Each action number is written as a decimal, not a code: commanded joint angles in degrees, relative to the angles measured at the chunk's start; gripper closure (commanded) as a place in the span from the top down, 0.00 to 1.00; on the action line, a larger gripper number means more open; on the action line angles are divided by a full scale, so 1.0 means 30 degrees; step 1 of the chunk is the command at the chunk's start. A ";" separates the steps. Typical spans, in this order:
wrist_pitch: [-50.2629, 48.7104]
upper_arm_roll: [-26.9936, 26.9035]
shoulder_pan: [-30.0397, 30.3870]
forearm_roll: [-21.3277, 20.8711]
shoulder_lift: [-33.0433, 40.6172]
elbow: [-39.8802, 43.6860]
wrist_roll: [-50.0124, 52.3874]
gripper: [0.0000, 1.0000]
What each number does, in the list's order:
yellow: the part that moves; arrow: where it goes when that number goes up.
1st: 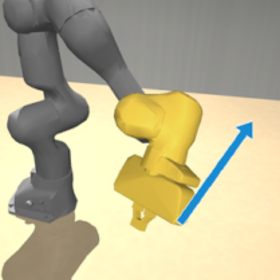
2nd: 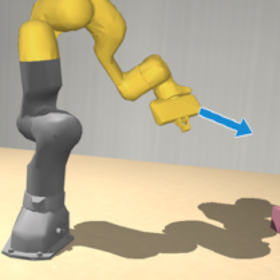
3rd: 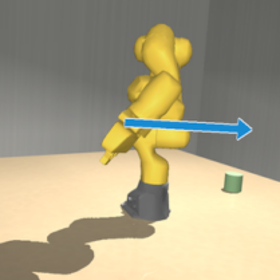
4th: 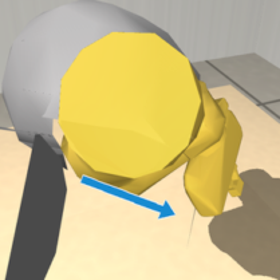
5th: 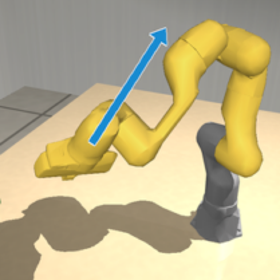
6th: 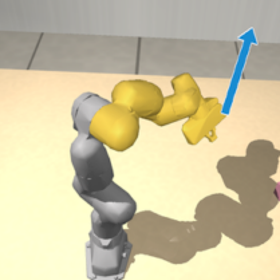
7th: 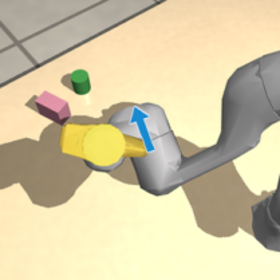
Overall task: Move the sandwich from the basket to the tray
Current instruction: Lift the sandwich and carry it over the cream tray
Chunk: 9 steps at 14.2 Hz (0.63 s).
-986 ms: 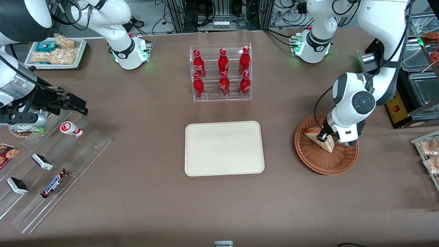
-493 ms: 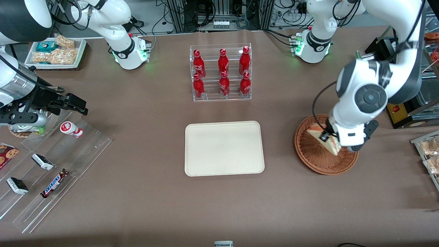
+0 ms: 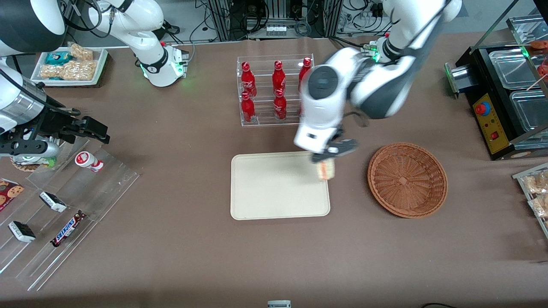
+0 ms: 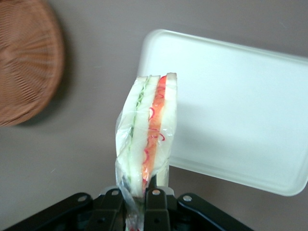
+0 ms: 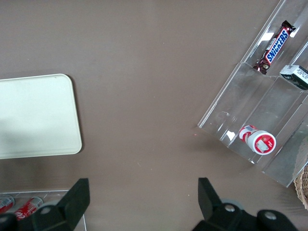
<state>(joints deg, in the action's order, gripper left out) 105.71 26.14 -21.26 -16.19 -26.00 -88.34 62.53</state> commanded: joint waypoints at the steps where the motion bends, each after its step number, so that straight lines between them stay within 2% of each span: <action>1: 0.1377 -0.0130 -0.1115 -0.1428 -0.2255 0.1176 -0.1008 0.04; 3: 0.3603 -0.0130 -0.1410 -0.2159 -0.3484 0.1204 -0.0950 0.04; 7: 0.5749 -0.0189 -0.1880 -0.4180 -0.5537 0.1351 -0.0512 0.06; 8: 0.5780 -0.0189 -0.1851 -0.4359 -0.5773 0.1351 -0.0365 0.19; 9: 0.5781 -0.0189 -0.1879 -0.4419 -0.5833 0.1351 -0.0277 0.68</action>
<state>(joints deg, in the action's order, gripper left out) 123.35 26.06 -25.80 -27.70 -42.09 -86.60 61.05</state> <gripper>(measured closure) 0.819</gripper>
